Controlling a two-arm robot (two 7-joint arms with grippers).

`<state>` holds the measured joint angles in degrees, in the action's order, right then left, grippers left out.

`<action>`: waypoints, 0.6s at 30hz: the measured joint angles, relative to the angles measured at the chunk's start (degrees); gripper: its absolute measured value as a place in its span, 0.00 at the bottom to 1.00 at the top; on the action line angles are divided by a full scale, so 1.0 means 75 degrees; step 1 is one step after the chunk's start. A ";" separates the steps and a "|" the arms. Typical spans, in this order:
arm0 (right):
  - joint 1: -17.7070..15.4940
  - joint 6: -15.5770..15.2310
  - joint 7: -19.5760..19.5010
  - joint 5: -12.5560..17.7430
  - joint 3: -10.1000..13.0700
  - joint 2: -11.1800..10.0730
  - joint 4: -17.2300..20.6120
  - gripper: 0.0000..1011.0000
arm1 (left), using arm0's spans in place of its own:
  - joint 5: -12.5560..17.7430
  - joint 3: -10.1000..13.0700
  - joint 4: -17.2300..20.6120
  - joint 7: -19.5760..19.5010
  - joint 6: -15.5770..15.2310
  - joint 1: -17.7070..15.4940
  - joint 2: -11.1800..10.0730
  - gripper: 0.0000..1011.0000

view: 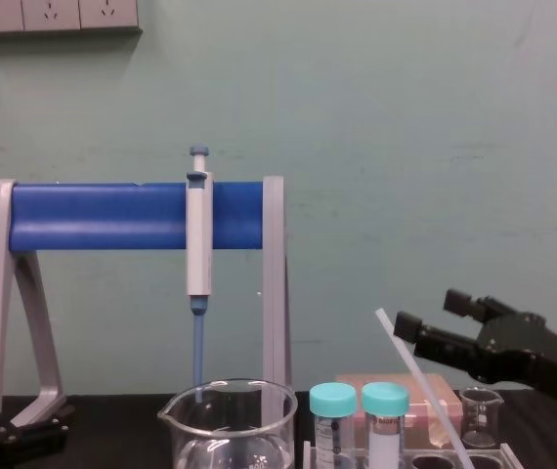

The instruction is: Pick up the stirring rod with one hand, then place it down.

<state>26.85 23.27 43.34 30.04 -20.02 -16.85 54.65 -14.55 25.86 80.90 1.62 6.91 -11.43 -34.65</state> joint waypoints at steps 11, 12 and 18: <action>-0.1031 0.0403 -0.2031 -0.0844 0.0649 0.0045 0.1555 0.99 | 0.0000 0.0000 0.0000 0.0000 0.0000 0.0000 0.0000 0.99; -0.1110 0.0376 -0.2132 -0.0881 0.0699 0.0046 0.1653 0.99 | 0.0000 0.0000 0.0000 0.0000 0.0000 0.0000 0.0000 0.99; -0.1625 -0.0333 -0.2802 -0.0872 0.1081 0.0069 0.2236 0.99 | 0.0000 0.0000 0.0000 0.0000 0.0000 0.0000 0.0000 0.99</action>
<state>14.66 20.77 22.32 23.50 -11.91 -16.33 71.42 -14.55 25.86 80.90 1.62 6.91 -11.43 -34.65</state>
